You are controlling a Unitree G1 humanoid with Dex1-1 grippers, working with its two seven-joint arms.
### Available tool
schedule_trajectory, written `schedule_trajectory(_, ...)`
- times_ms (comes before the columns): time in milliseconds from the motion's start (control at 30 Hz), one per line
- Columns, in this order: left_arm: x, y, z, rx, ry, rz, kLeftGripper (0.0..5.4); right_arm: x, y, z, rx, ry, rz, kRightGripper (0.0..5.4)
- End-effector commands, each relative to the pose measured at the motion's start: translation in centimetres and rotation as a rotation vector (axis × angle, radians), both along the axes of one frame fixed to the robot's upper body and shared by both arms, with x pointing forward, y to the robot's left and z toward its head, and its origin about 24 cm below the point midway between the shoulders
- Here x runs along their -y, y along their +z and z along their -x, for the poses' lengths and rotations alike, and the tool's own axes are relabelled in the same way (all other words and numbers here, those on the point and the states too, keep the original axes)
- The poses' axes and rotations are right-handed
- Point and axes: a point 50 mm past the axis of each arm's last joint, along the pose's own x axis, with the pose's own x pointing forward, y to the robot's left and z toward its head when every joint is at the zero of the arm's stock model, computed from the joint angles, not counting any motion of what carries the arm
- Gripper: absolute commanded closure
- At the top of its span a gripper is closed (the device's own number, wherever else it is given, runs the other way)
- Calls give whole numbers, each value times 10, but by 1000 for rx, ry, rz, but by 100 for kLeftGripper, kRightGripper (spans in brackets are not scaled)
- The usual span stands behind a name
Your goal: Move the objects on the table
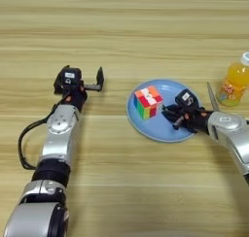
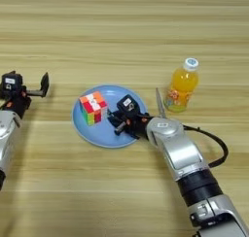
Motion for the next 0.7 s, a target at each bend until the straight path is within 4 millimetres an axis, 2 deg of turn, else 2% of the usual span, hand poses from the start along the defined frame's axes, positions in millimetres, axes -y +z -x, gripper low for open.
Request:
schedule_trajectory(33,1,5,-3,8,-4,-6,0,11,-18,8,-80,-31,56,481)
schedule_trajectory(467,2,5,-3,8,-6,-4,0,10,-15,7,-65,-33,53,489)
schedule_trajectory(700,1,5,-4,7,-6,-5,0,13,9,4,38,-85,5,489)
